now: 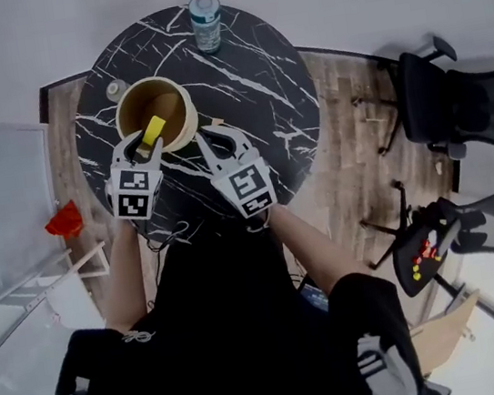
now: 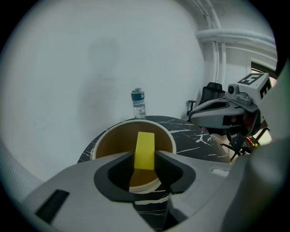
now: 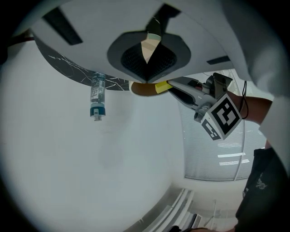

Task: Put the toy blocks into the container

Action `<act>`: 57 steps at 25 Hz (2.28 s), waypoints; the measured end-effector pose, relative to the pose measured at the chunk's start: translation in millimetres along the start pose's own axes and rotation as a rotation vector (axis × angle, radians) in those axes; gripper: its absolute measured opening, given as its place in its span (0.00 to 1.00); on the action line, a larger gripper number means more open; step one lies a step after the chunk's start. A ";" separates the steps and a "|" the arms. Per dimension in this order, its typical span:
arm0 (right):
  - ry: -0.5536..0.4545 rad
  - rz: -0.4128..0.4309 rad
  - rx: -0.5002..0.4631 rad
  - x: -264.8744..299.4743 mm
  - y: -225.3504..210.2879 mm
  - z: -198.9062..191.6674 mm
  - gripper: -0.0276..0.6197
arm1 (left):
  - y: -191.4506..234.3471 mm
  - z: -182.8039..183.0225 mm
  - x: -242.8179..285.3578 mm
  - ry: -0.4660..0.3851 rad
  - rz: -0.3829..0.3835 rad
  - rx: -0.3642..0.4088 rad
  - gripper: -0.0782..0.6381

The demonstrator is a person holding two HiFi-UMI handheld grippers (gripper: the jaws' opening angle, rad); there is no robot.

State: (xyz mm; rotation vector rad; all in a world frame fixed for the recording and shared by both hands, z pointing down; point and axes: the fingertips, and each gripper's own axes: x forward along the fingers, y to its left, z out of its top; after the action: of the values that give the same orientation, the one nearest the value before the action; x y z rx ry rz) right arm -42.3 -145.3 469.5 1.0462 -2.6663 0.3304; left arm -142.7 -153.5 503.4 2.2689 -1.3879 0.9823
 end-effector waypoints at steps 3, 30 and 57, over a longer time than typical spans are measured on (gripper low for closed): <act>0.004 -0.023 0.008 -5.3 -6.7 -3.9 0.04 | -5.0 -2.1 6.4 0.019 -0.017 0.001 0.30; 0.035 -0.047 0.023 -38.4 -32.4 -26.4 0.04 | -30.1 39.3 -15.4 -0.163 0.069 -0.020 0.11; 0.053 -0.118 0.138 -95.5 -96.1 -87.3 0.04 | -137.8 -1.0 50.8 0.022 -0.027 -0.033 0.11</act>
State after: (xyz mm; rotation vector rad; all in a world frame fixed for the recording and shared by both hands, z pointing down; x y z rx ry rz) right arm 105.0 -127.5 532.4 1.2114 -2.5518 0.5162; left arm -8.3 -119.6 551.5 2.2406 -1.3503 0.9659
